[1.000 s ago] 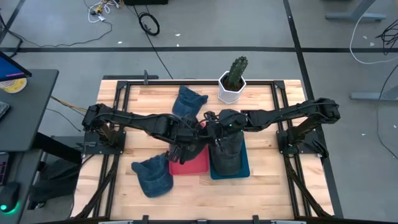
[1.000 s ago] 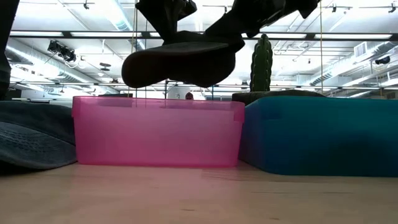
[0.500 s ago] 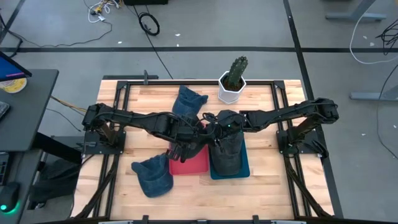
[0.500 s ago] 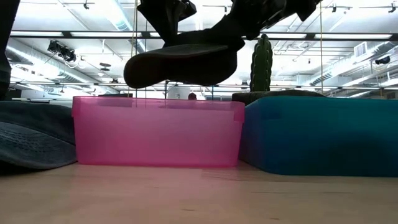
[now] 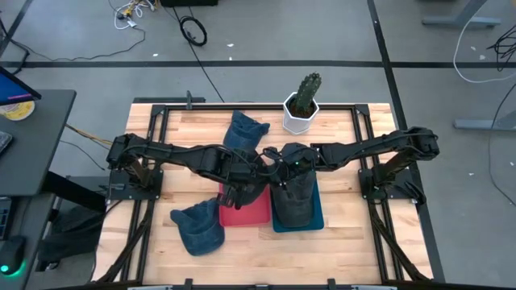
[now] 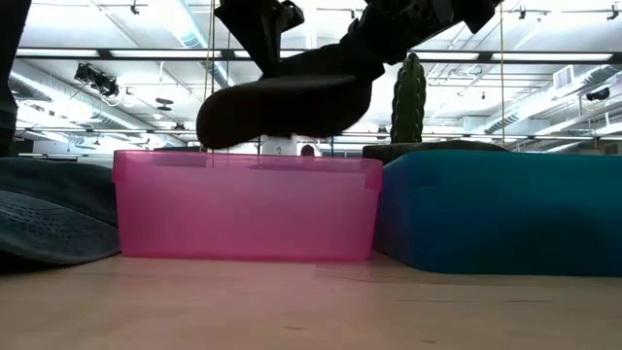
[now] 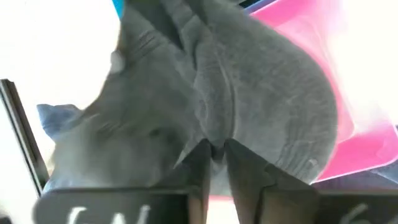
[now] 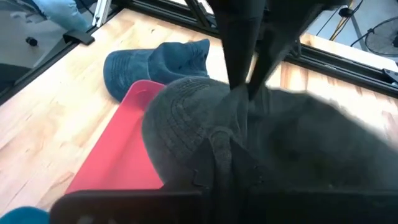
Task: Pick & Place hat
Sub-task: Put the black cap into the blue bin
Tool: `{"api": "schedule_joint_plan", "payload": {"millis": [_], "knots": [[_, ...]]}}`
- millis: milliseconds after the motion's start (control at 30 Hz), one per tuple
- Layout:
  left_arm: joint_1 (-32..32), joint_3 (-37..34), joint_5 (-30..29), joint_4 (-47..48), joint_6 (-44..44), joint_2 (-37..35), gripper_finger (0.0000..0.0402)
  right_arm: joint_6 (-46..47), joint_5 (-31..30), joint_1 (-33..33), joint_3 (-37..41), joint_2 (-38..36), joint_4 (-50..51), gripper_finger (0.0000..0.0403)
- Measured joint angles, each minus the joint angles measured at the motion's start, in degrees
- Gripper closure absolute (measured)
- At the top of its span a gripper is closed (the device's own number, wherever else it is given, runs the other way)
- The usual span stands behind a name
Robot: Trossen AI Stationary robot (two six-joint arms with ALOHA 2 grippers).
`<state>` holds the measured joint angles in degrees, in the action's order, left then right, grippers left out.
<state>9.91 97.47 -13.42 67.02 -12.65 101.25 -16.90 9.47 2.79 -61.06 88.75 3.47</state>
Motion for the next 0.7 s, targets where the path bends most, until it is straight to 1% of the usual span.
{"api": "schedule_joint_plan", "payload": {"millis": [100, 233, 367, 433, 500, 633, 700], "knots": [[0.0, 0.0, -0.3, 0.3, 1.5, 0.0, 0.0311, -0.9, 0.0, 0.0, 0.0, -0.5, 1.3, 0.0391], [0.0, 0.0, 0.4, 1.6, 3.7, -0.7, 0.0253, -3.4, 0.0, 0.0, 0.0, -3.0, 4.0, 0.0392], [0.0, 0.0, 0.6, 5.8, 8.0, -2.4, 0.0208, -5.2, 1.3, 0.0, 0.0, -6.8, 9.2, 0.0392], [0.2, 0.0, 0.6, 6.6, 10.3, -3.6, 0.0196, -6.0, 3.3, 0.0, 0.0, -8.8, 12.8, 0.0392], [0.6, 0.0, 0.6, 6.0, 10.6, -5.1, 0.0192, -7.7, 5.1, 0.0, 0.0, -10.9, 16.8, 0.0392], [1.4, 0.0, 0.6, 2.0, 8.1, -9.0, 0.0198, -11.3, 6.4, 0.1, 0.0, -14.6, 22.8, 0.0392], [1.7, 0.0, 1.1, -0.1, 7.4, -10.8, 0.0205, -13.6, 9.3, 0.1, 0.0, -16.0, 24.7, 0.0392]]}}
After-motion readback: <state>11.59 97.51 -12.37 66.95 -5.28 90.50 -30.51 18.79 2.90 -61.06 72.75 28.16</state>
